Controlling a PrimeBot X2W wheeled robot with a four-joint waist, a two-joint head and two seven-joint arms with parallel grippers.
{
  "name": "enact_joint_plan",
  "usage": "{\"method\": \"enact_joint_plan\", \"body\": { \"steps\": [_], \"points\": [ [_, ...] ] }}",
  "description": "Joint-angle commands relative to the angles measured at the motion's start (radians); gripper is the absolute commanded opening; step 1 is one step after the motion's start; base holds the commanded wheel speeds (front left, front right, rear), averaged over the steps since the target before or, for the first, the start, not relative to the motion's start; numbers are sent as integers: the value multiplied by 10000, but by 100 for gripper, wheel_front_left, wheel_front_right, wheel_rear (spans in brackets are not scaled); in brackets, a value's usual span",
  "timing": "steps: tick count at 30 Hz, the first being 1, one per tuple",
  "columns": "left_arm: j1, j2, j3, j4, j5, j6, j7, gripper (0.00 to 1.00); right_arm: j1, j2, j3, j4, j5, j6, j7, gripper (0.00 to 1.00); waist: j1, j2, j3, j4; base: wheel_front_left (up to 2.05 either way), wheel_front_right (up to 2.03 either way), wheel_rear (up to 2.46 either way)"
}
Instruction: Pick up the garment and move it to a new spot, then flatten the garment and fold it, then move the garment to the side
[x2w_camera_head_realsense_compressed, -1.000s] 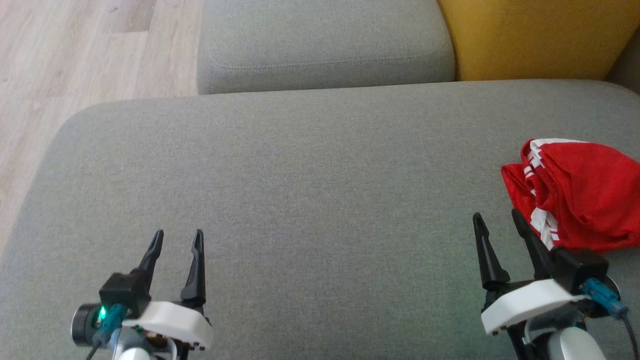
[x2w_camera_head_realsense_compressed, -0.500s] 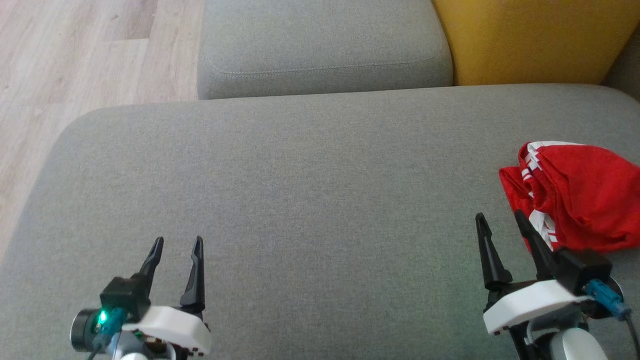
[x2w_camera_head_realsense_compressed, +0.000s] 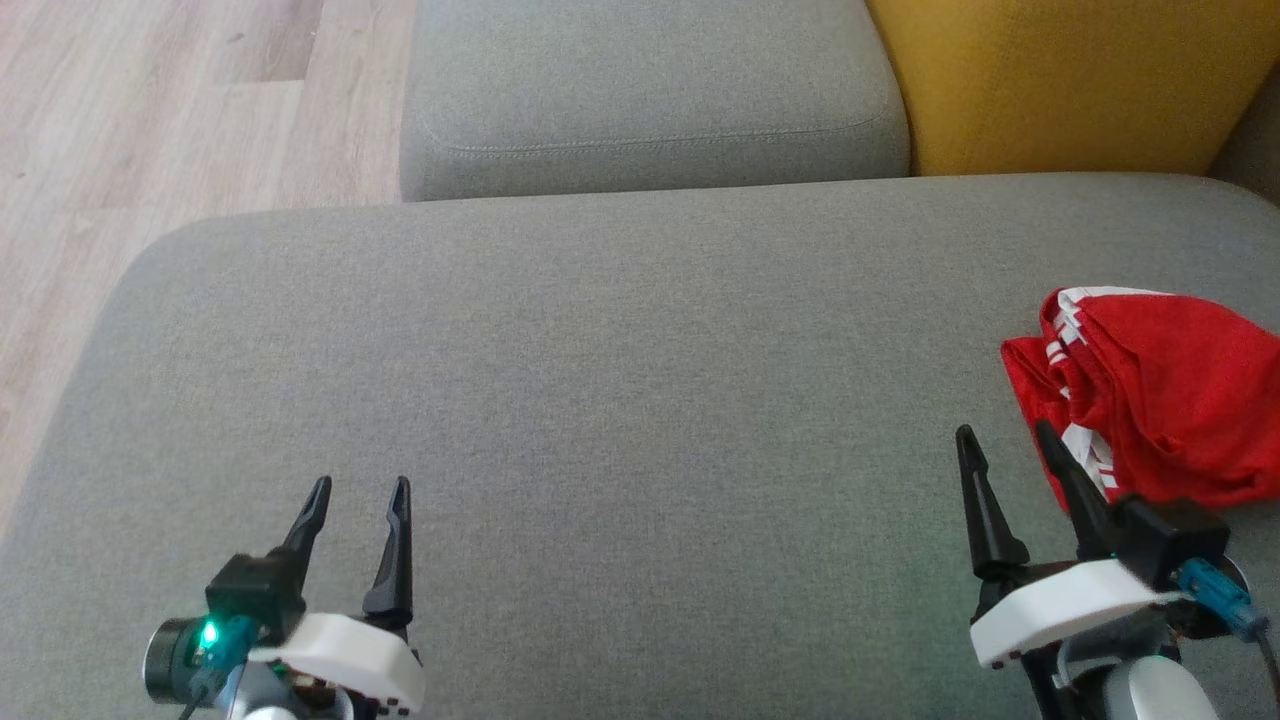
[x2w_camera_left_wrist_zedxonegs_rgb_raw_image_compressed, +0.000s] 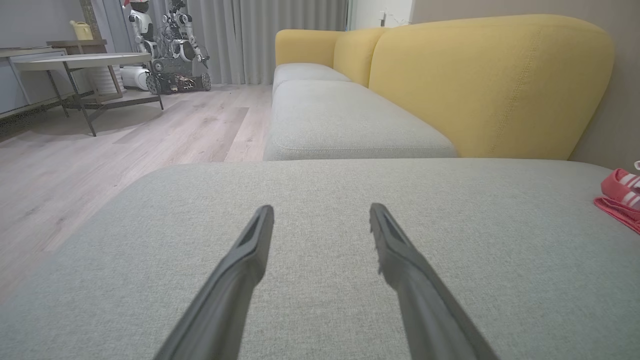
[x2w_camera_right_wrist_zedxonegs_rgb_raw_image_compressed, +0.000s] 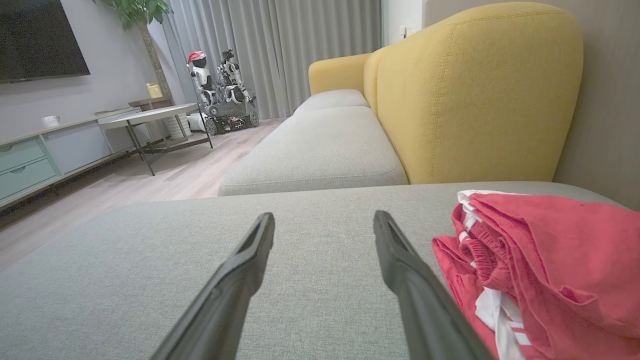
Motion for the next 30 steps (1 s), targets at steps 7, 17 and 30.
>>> {"method": "enact_joint_plan", "body": {
  "steps": [7, 17, 30],
  "points": [
    [-481, 192, 309, -343, -105, 97, -10, 100, -234, -28, 202, -250, 57, -9, -15, 100, 0, 0, -17, -11, 0, 0, 0],
    [-500, 245, 223, -353, -148, 166, 87, 100, -242, -28, 175, -194, 56, -9, 16, 100, 0, 0, -51, -1, 0, 0, 0],
    [-544, 258, 87, -338, -221, 214, 59, 100, -218, -28, 176, -191, 151, -9, 87, 100, 0, 0, -91, 63, 0, 0, 0]
  ]
}}
